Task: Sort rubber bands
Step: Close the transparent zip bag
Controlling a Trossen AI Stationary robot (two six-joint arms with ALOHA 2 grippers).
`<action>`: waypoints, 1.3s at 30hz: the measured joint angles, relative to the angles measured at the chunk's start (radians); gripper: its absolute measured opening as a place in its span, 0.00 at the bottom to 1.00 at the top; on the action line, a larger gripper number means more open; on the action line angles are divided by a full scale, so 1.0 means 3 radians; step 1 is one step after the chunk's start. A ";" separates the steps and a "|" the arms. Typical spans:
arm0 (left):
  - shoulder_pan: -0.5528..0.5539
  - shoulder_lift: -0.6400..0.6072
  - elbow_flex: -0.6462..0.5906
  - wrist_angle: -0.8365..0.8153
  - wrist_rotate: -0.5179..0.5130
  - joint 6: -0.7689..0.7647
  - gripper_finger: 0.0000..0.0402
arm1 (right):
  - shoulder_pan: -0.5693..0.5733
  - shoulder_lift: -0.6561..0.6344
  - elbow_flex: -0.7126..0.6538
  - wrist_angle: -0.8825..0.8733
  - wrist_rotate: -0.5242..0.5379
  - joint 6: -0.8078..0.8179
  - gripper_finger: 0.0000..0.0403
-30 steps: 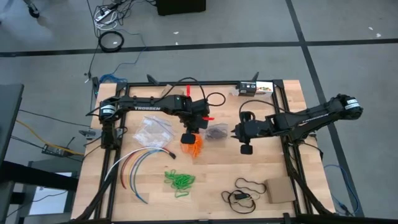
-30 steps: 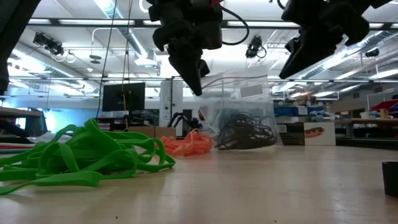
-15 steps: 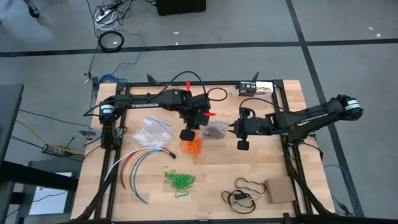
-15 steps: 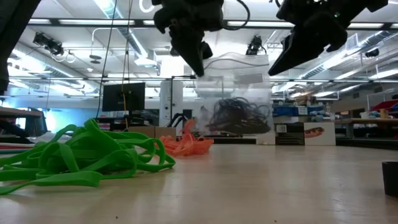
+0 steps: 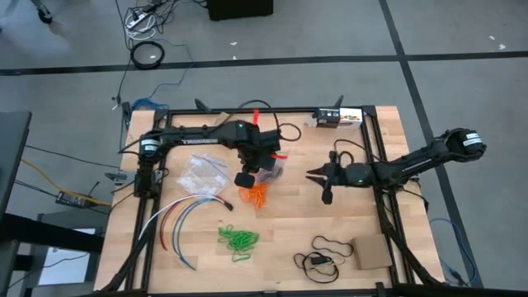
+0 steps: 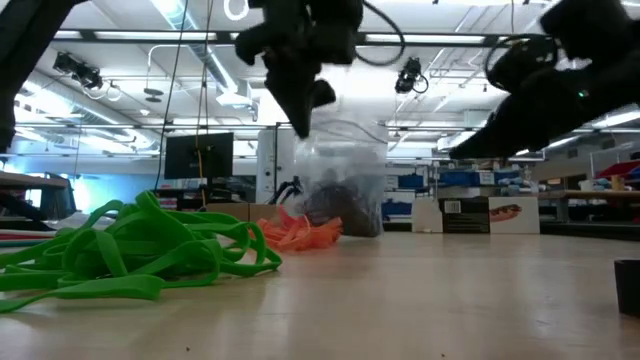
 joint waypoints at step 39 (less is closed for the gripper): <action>-0.0149 0.0333 0.0898 -0.0753 -0.0204 0.0077 0.00 | -0.0952 0.1260 -0.0022 0.1781 -0.1646 -0.0326 0.16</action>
